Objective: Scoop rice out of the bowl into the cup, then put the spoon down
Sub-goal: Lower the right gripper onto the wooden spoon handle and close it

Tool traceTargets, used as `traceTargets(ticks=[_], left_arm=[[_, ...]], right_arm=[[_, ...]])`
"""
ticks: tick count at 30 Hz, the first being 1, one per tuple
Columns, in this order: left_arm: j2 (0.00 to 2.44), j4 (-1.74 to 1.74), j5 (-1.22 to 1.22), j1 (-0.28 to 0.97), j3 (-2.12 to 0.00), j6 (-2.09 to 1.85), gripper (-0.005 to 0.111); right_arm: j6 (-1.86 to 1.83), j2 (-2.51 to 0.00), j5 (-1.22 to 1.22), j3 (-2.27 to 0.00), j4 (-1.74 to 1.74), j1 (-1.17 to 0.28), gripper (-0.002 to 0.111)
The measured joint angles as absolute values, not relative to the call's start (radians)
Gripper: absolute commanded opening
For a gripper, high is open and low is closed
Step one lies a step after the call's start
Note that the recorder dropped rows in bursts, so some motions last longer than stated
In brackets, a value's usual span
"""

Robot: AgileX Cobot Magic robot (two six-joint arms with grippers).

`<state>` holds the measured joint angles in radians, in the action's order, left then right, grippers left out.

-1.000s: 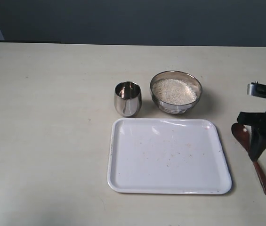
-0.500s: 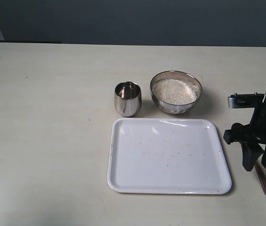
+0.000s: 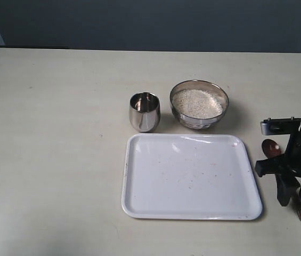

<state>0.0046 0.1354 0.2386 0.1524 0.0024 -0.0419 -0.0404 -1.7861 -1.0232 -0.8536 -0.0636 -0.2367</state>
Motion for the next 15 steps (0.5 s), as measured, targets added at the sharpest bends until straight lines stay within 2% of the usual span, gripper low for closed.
traceTargets(ticks=[15], left_arm=[[0.005, 0.135, 0.239, 0.152, 0.002, -0.042, 0.001]], right_arm=[[0.000, -1.796, -0.992, -0.854, -0.011, -0.237, 0.043]])
